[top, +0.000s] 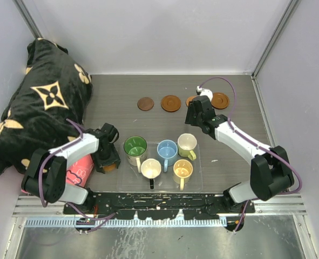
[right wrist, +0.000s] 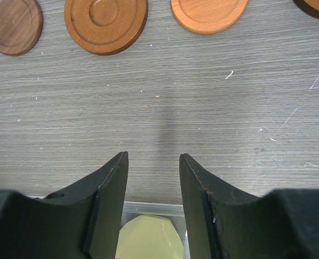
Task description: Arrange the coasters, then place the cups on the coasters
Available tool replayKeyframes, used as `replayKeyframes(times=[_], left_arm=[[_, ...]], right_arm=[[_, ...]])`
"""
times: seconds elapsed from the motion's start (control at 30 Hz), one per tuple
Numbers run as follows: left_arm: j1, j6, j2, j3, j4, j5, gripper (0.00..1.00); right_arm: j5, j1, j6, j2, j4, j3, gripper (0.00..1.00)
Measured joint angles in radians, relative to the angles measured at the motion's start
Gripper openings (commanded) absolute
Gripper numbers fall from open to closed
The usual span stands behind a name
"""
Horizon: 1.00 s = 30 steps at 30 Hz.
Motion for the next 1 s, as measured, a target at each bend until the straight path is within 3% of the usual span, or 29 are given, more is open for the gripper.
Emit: replayKeyframes(times=[0.5, 1.0], left_arm=[[0.077, 0.090, 0.189, 0.181, 0.043, 0.005, 0.65], [0.144, 0.183, 0.481, 0.538, 0.039, 0.012, 0.64]], right_arm=[[0.002, 0.000, 0.000, 0.000, 0.000, 0.000, 0.49], [0.006, 0.000, -0.001, 0.034, 0.000, 0.003, 0.49]])
